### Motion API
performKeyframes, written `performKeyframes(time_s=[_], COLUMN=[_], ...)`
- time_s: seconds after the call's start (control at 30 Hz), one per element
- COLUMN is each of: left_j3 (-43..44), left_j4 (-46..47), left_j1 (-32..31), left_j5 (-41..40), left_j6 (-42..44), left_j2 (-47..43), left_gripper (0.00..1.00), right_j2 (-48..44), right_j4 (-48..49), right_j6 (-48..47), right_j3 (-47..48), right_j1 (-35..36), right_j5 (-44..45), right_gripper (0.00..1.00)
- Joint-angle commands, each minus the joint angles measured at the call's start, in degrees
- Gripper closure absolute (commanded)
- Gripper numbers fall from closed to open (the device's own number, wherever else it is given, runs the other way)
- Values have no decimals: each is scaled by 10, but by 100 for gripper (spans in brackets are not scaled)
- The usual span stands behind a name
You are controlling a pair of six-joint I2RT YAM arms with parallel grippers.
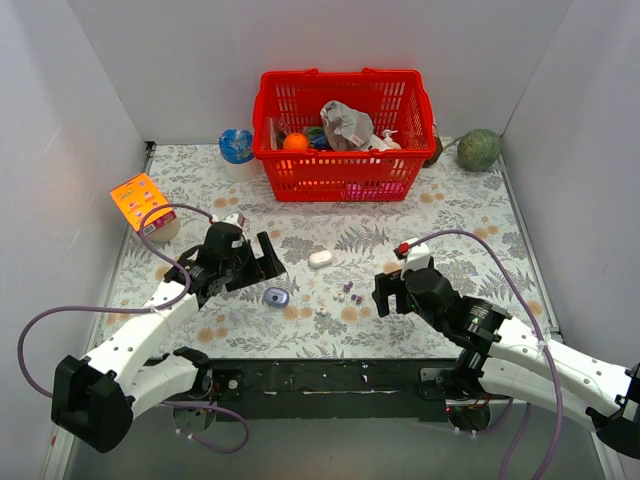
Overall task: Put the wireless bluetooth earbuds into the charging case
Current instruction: Pick up the charging case at the center of the board.
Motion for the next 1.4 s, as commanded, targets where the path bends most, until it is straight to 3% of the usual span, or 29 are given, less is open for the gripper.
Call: performKeyframes(time_s=[0.0,0.27,0.5,0.9,1.37], left_j3=[33,123,143,132,125], left_j4=[-29,-160,-211,-136,-99], left_j1=[-13,-94,-106,-106,-110], left_j5=[4,-112,-122,-60,-80], left_j6=[23,38,84,117,164], left_j2=[3,108,187,242,292], left_gripper=[2,2,2,2,5], right_j2=[0,18,5,-29,-29], right_j4=[22,22,13,-6,1], right_j6=[-11,-19,-18,-14,-13], right_j3=[17,15,19,7,4], right_j1=[0,0,0,0,0], right_j5=[-41,-92,-122,-139,-144], right_gripper=[4,5,6,7,7])
